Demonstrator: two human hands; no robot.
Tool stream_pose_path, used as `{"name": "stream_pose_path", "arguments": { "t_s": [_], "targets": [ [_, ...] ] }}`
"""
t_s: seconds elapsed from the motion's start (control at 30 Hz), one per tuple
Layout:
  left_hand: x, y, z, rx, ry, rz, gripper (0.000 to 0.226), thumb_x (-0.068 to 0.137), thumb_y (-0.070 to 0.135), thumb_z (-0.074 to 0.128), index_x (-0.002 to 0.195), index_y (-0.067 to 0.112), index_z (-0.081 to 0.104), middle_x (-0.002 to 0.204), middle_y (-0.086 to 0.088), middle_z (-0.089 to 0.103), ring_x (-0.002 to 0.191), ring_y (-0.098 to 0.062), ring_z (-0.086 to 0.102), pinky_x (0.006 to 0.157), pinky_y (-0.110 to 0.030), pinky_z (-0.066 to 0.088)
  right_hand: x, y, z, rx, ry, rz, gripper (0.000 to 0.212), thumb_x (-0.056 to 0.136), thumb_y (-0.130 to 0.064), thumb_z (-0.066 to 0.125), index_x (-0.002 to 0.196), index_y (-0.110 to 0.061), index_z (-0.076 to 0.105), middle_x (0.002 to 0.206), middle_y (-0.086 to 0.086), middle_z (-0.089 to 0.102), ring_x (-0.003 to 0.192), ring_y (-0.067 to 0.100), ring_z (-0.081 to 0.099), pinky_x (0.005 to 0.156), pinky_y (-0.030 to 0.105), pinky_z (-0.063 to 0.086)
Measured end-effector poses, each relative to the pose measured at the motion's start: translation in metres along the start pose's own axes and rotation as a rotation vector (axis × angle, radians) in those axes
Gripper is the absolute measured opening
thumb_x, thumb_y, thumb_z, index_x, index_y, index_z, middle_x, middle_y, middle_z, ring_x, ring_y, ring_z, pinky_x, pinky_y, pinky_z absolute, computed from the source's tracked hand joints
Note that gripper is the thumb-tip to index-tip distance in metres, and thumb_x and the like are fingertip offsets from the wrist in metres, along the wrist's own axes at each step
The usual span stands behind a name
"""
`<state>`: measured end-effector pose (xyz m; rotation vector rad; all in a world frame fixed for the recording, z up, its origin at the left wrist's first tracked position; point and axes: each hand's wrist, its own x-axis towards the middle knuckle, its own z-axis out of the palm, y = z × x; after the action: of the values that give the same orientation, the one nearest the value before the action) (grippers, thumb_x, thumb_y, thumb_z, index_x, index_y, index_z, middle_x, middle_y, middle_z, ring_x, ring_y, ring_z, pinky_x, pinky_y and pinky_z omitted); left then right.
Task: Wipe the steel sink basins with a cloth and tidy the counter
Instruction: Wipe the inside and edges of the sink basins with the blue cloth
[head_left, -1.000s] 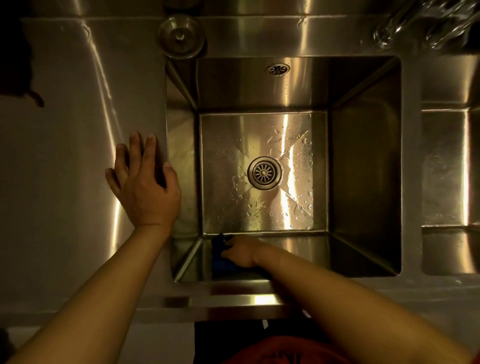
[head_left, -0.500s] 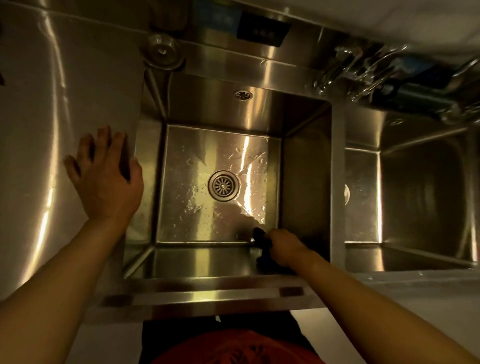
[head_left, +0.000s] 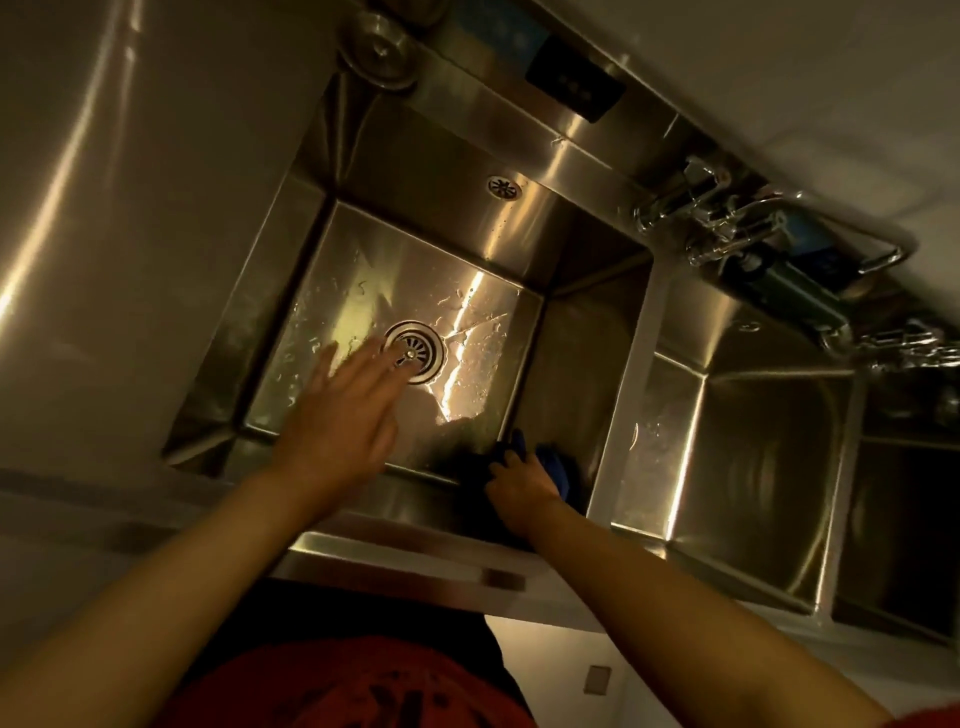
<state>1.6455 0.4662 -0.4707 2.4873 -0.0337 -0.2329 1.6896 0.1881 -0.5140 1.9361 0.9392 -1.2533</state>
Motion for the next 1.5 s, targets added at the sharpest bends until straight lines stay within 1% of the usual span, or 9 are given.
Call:
{"name": "stream_pose_path", "arguments": {
  "t_s": [0.17, 0.33, 0.47, 0.67, 1.0, 1.13, 1.27, 1.43, 1.5],
  "targets": [
    [-0.026, 0.034, 0.045, 0.012, -0.164, 0.028, 0.054, 0.1, 0.029, 0.053, 0.153, 0.02, 0.047, 0.159, -0.006, 0.046, 0.149, -0.028, 0.038, 0.123, -0.056, 0.026, 0.023, 0.014, 0.001, -0.15, -0.181, -0.013, 0.047, 0.101, -0.025, 0.054, 0.147, -0.015, 0.05, 0.153, 0.013, 0.046, 0.143, 0.038, 0.035, 0.117, 0.056, 0.027],
    [-0.025, 0.035, 0.045, 0.061, -0.147, -0.005, 0.053, 0.096, 0.037, 0.038, 0.14, 0.016, 0.059, 0.143, -0.008, 0.059, 0.133, -0.028, 0.052, 0.113, -0.048, 0.039, 0.055, 0.04, -0.028, -0.188, -0.246, 0.089, 0.053, 0.101, -0.032, 0.053, 0.149, -0.01, 0.046, 0.155, 0.017, 0.042, 0.144, 0.039, 0.035, 0.12, 0.059, 0.022],
    [-0.026, 0.037, 0.047, 0.104, -0.115, 0.043, 0.048, 0.092, 0.035, 0.046, 0.131, 0.013, 0.063, 0.131, -0.01, 0.064, 0.12, -0.029, 0.059, 0.102, -0.046, 0.045, 0.077, 0.088, -0.067, -0.209, -0.195, 0.208, 0.048, 0.102, -0.031, 0.052, 0.144, -0.01, 0.051, 0.153, 0.015, 0.046, 0.143, 0.038, 0.037, 0.121, 0.056, 0.025],
    [-0.027, 0.038, 0.05, 0.151, -0.096, 0.024, 0.045, 0.093, 0.036, 0.045, 0.126, 0.012, 0.066, 0.125, -0.009, 0.067, 0.112, -0.028, 0.06, 0.098, -0.044, 0.041, 0.084, 0.147, -0.099, -0.314, -0.061, 0.337, 0.055, 0.1, -0.04, 0.055, 0.145, -0.01, 0.05, 0.149, 0.014, 0.05, 0.142, 0.036, 0.04, 0.121, 0.053, 0.026],
    [-0.028, 0.042, 0.05, 0.145, -0.067, -0.002, 0.041, 0.092, 0.037, 0.045, 0.117, 0.016, 0.069, 0.121, -0.006, 0.068, 0.11, -0.024, 0.062, 0.094, -0.042, 0.045, 0.059, 0.056, -0.025, -0.301, -0.151, 0.132, 0.07, 0.099, -0.043, 0.056, 0.158, -0.013, 0.03, 0.162, 0.019, 0.03, 0.15, 0.043, 0.022, 0.121, 0.06, 0.016],
    [-0.029, 0.041, 0.048, 0.124, -0.057, -0.007, 0.041, 0.092, 0.038, 0.045, 0.119, 0.018, 0.069, 0.123, -0.004, 0.068, 0.111, -0.023, 0.062, 0.095, -0.042, 0.046, 0.038, 0.038, -0.008, -0.232, -0.182, -0.024, 0.052, 0.102, -0.033, 0.052, 0.149, -0.014, 0.045, 0.154, 0.015, 0.043, 0.141, 0.038, 0.037, 0.117, 0.053, 0.029],
    [-0.029, 0.041, 0.045, 0.118, -0.063, 0.002, 0.041, 0.093, 0.038, 0.044, 0.121, 0.021, 0.069, 0.125, 0.0, 0.067, 0.114, -0.022, 0.061, 0.099, -0.042, 0.044, 0.02, 0.045, -0.016, -0.129, -0.132, -0.096, 0.045, 0.101, -0.039, 0.056, 0.137, -0.012, 0.058, 0.143, 0.014, 0.054, 0.131, 0.033, 0.048, 0.113, 0.047, 0.037],
    [-0.013, 0.039, 0.027, 0.145, -0.056, 0.049, 0.048, 0.092, 0.04, 0.04, 0.129, 0.023, 0.067, 0.129, -0.001, 0.067, 0.118, -0.023, 0.061, 0.103, -0.047, 0.046, 0.01, 0.059, -0.043, -0.024, -0.021, -0.136, 0.03, 0.099, -0.028, 0.06, 0.124, -0.014, 0.067, 0.133, 0.012, 0.06, 0.123, 0.034, 0.056, 0.105, 0.047, 0.045],
    [0.005, 0.032, 0.012, 0.163, -0.027, 0.076, 0.051, 0.093, 0.04, 0.041, 0.134, 0.022, 0.064, 0.133, -0.004, 0.066, 0.124, -0.026, 0.06, 0.107, -0.052, 0.045, 0.009, 0.066, -0.06, -0.001, 0.083, -0.172, 0.034, 0.094, -0.023, 0.066, 0.127, -0.014, 0.065, 0.132, 0.014, 0.058, 0.122, 0.036, 0.056, 0.102, 0.048, 0.047]
  ]
}}
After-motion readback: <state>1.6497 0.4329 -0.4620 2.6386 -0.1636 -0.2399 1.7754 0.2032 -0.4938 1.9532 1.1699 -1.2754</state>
